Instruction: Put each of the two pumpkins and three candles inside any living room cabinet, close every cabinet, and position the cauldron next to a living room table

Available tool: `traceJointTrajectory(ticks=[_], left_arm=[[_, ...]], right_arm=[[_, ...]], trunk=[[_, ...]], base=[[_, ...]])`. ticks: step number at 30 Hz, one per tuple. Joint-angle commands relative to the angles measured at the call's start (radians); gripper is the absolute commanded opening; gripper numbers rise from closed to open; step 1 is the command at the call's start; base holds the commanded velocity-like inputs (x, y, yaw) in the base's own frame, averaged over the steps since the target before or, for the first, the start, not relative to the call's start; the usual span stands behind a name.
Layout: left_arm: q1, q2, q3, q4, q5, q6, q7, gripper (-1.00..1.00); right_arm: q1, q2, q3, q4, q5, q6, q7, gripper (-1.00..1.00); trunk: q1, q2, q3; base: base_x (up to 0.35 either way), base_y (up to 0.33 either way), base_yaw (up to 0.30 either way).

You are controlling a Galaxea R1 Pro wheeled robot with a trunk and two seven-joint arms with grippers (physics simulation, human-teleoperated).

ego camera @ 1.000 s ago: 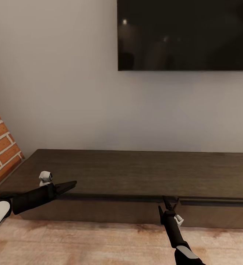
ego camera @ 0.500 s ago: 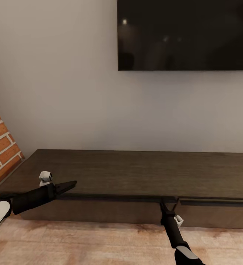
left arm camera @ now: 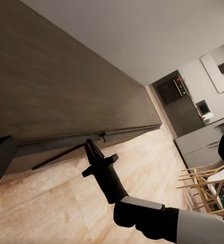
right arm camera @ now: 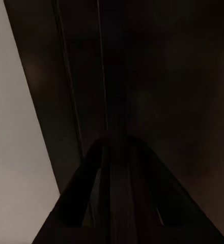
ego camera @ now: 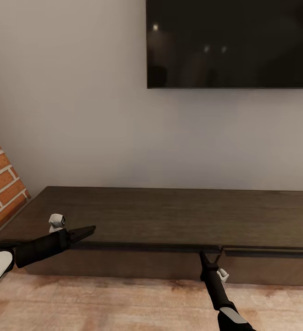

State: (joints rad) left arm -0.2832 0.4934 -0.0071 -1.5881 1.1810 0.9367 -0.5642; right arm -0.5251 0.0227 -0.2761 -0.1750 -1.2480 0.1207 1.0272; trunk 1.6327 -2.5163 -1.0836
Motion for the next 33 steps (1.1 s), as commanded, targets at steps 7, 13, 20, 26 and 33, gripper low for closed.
traceJointTrajectory(ticks=[7,13,20,26,33], left_arm=[[-0.001,0.001,-0.001,0.0,0.002,0.004,-0.002,1.0],[-0.001,0.001,-0.001,0.0,0.002,0.003,-0.002,1.0],[-0.001,0.001,-0.001,0.0,0.002,0.002,-0.002,1.0],[-0.001,0.001,-0.001,0.0,0.002,0.002,-0.002,1.0],[-0.001,0.001,-0.001,0.0,0.002,0.001,-0.002,1.0]], right_arm=[[-0.002,0.0,-0.003,-0.001,-0.011,0.019,-0.027,-1.0],[-0.001,0.0,-0.003,-0.002,-0.011,0.019,-0.031,-1.0],[-0.001,0.0,-0.003,-0.005,-0.011,0.019,-0.032,-1.0],[-0.001,0.0,-0.003,-0.006,-0.011,0.019,-0.032,-1.0],[-0.001,0.0,-0.004,-0.008,-0.012,0.019,-0.034,-1.0]], trunk=[[0.0,0.0,-0.001],[0.0,0.0,-0.001],[0.0,0.0,-0.001],[0.0,0.0,-0.001],[0.0,0.0,-0.001]], base=[[0.0,0.0,0.0],[0.0,0.0,0.0],[0.0,0.0,0.0],[-0.018,0.0,0.0],[-0.073,0.0,0.0]])
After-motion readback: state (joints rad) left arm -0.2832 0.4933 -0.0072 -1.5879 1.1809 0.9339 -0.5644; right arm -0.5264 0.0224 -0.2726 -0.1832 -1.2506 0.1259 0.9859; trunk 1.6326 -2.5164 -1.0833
